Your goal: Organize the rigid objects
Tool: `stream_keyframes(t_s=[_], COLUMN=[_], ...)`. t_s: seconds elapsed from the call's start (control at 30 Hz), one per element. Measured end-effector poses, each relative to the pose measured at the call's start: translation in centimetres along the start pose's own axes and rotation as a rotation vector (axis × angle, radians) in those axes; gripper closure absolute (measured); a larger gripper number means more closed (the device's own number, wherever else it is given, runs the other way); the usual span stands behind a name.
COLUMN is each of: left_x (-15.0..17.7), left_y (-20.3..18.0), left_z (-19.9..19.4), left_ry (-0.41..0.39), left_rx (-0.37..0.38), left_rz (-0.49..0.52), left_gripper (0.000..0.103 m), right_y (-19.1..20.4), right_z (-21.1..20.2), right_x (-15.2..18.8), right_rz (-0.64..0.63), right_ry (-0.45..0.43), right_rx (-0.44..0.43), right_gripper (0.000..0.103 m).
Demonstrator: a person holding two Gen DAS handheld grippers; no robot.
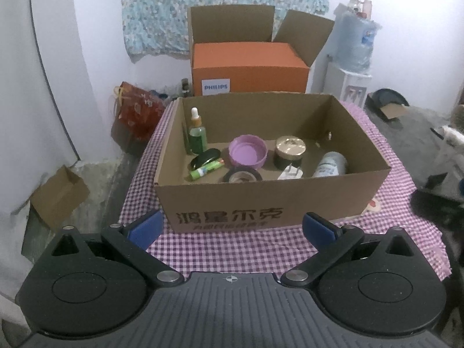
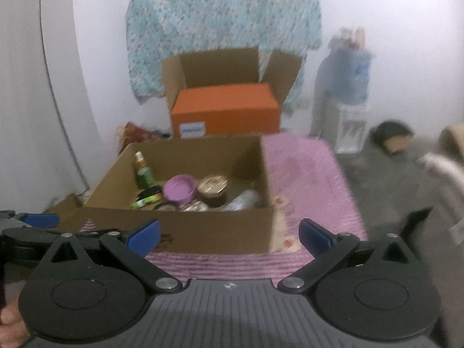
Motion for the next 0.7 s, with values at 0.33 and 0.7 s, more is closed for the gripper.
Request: stream_keyframes(t_s=[0.33,0.7], left_x=[-0.8,-1.3], left_y=[0.1,0.2], left_z=[1.9,2.8], left_ry=[0.009,0.012], left_rx=[0.01,0.004], left_rz=[-0.017,-0.02], left_gripper=[0.0,0.0], right_y=[0.5,-0.8], right_z=[4.4,6.5], right_x=[0.3,0.4], right_rz=[0.002,0.018], right_ry=[0.072,0.108], right_rx=[0.005,0.012], right_gripper=[0.0,0.0])
Point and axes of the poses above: each gripper's, at about its wrist camera, not at the fingertips, and z roughly the way its jaws point, y to its left, x to its underside, the point moved 10 cm from there along z, roughly the way its jaws point, and after that the axes turned 5 degrees about -x, right-handed, at the moved point
